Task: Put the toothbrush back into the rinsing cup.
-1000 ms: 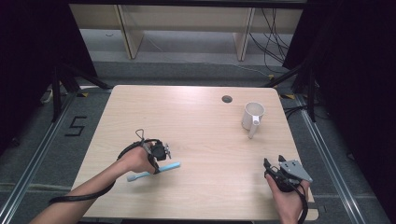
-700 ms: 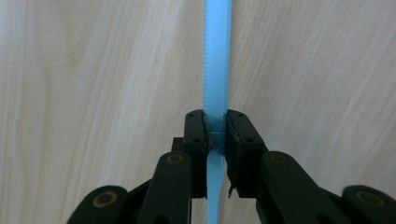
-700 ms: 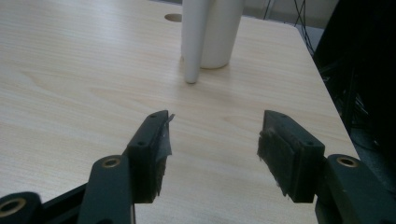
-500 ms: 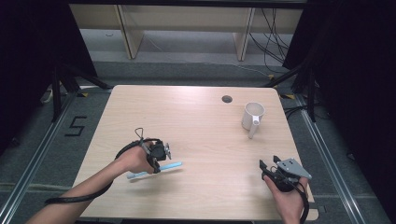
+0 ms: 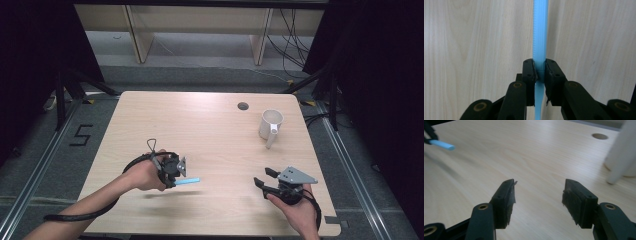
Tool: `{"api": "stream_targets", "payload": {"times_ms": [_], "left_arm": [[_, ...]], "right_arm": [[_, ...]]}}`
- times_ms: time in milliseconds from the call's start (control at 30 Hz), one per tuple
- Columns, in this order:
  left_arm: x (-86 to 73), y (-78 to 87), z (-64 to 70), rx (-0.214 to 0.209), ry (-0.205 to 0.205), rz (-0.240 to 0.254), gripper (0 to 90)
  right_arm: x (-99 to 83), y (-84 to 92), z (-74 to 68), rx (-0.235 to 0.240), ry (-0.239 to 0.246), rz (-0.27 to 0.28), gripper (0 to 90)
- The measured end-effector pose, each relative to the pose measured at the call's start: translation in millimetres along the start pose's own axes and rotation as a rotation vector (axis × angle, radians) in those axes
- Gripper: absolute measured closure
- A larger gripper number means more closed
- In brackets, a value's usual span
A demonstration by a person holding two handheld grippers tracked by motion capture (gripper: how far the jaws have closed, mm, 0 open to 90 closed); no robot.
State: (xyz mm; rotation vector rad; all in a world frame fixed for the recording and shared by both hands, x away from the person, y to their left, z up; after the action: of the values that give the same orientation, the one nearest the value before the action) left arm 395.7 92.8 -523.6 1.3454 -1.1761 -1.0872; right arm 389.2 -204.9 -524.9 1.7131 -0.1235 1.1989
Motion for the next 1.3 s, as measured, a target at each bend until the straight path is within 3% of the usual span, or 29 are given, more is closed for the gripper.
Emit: {"api": "stream_targets", "payload": {"times_ms": [267,367,400,467,633,667,700,767,900,1033,1067,1167,1300], "left_arm": [[10.1,7.1,9.4,0.005,-0.044,0.07,78.6],[14.4,11.1,11.6,0.021,-0.052,0.097,78.6],[15.8,12.2,11.4,0.029,-0.057,0.106,78.6],[17.5,13.7,13.0,0.031,-0.055,0.116,78.6],[21.6,16.0,14.9,0.041,-0.075,0.132,78.6],[22.3,16.5,15.6,0.042,-0.076,0.133,78.6],[22.9,16.9,16.4,0.04,-0.08,0.132,78.6],[25.2,18.2,17.0,0.046,-0.089,0.138,78.6],[30.2,21.0,20.3,0.05,-0.101,0.145,78.6],[34.9,23.7,23.6,0.055,-0.121,0.15,78.5],[36.1,23.7,25.0,0.051,-0.116,0.155,78.5],[37.5,24.5,25.6,0.055,-0.125,0.151,78.5],[39.5,25.6,26.0,0.06,-0.129,0.155,78.5]], "right_arm": [[9.9,-9.6,-25.0,0.12,0.096,0.007,43.4],[12.6,-11.6,-35.6,0.172,0.099,0.004,43.5],[14.8,-12.5,-37.3,0.183,0.122,0.014,43.6],[16.4,-13.7,-44.4,0.213,0.111,0.015,43.8],[21.6,-19.3,-55.6,0.256,0.163,0.023,44.3],[21.2,-19.3,-59.0,0.273,0.149,0.01,44.5],[23.2,-20.5,-61.9,0.288,0.173,0.019,44.6],[26.0,-21.8,-68.4,0.309,0.175,0.021,45.0],[33.2,-25.5,-81.2,0.352,0.228,0.026,45.1],[39.7,-28.2,-93.8,0.392,0.25,0.028,45.5],[40.4,-28.9,-97.5,0.403,0.236,0.024,45.6],[44.1,-31.6,-101.6,0.417,0.275,0.03,46.1],[44.1,-33.9,-106.2,0.431,0.278,0.022,46.7]]}}
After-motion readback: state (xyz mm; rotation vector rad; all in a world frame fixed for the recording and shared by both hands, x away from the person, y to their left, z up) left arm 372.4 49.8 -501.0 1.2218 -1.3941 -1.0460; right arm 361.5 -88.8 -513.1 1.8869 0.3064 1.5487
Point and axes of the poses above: each handheld gripper's, and its own axes: y roughly backward along the jaws, x roughly out of its top, z roughly to its right, the point moved 9 cm from there along -y, roughly forward along the jaws, and after that the axes turned 13 degrees about -z, right-handed, at the moved point
